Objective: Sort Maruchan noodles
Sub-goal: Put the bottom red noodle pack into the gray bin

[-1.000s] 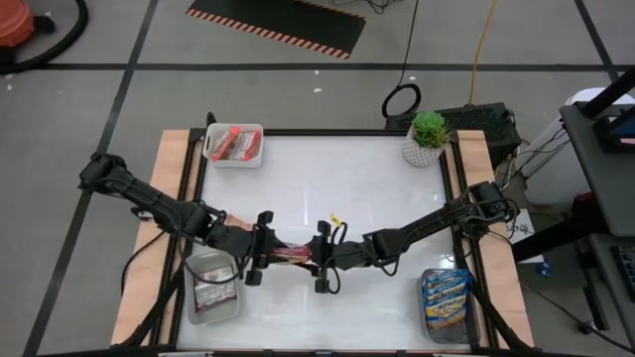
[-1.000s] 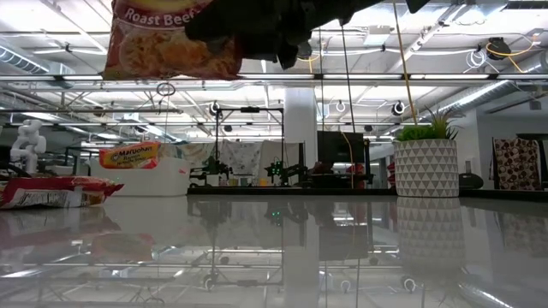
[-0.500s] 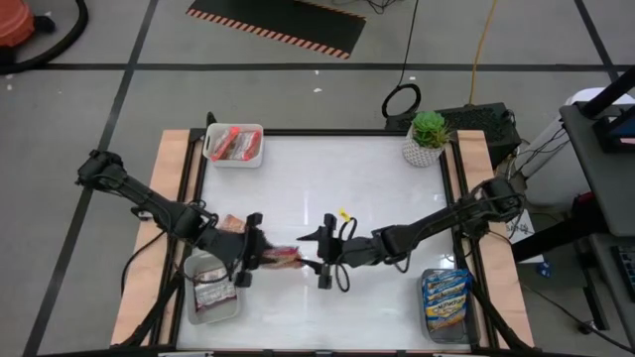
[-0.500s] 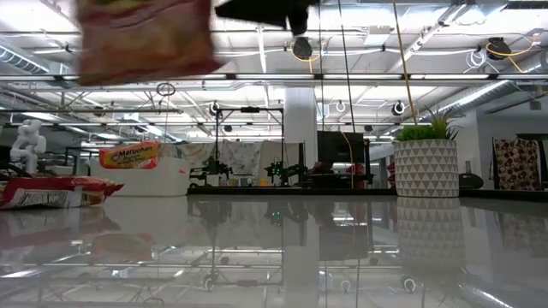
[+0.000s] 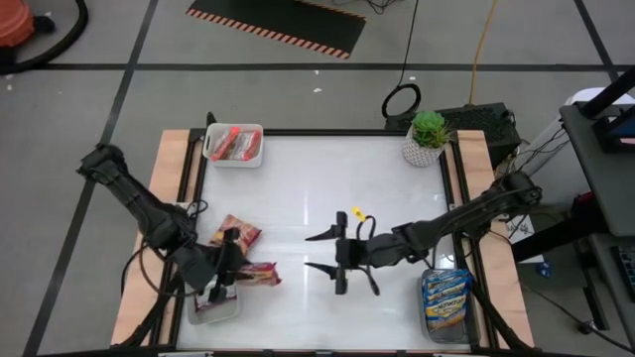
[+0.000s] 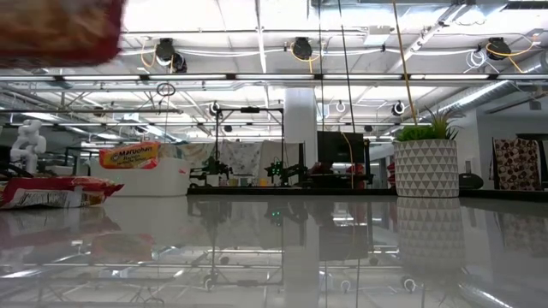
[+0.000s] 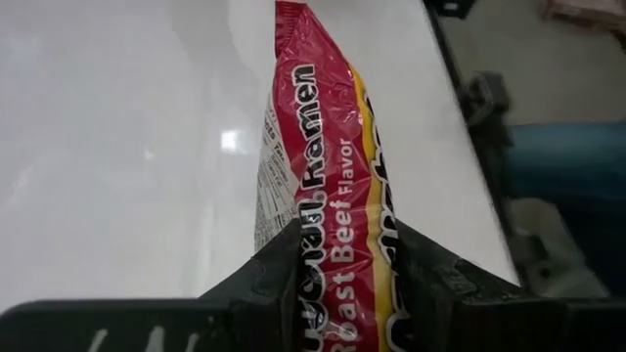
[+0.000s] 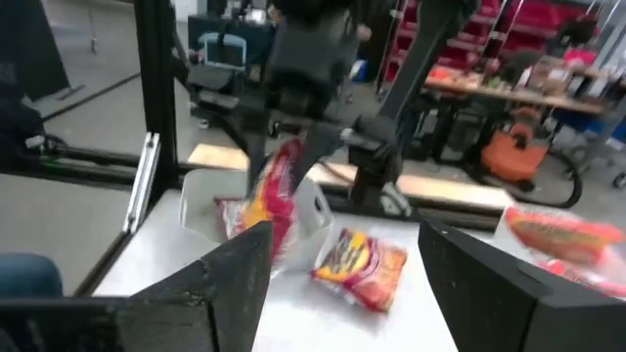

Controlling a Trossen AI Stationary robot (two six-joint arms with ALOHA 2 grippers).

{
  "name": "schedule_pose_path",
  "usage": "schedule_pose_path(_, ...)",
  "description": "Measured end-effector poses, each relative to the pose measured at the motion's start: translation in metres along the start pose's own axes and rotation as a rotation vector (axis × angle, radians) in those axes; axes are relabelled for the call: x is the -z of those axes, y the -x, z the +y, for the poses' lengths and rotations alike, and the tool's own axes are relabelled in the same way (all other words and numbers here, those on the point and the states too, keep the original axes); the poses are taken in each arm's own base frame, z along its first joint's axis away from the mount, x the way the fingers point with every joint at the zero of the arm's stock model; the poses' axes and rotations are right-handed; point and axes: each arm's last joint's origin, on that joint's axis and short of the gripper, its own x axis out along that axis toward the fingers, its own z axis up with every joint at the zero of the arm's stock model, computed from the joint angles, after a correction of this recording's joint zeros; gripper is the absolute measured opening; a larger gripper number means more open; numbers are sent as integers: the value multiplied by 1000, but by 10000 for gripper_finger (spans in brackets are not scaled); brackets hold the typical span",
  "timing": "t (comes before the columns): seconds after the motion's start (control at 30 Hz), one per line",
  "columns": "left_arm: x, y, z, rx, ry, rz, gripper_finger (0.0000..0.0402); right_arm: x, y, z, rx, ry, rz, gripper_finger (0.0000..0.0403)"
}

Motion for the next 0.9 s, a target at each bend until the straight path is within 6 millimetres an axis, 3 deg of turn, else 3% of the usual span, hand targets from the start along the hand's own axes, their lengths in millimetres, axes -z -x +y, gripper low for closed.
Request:
schedule_pose_path(0.17, 13, 6, -10, -6, 56, 46, 119, -12, 10, -2, 25, 37, -39, 251)
schedule_pose_path(0.6, 41, 21, -14, -129, 150, 147, 119, -15, 10, -3, 30, 87, -61, 251)
schedule_pose_path(0.9, 58, 47, -9, -168, 183, 172, 119, -14, 10, -3, 29, 66, -60, 251)
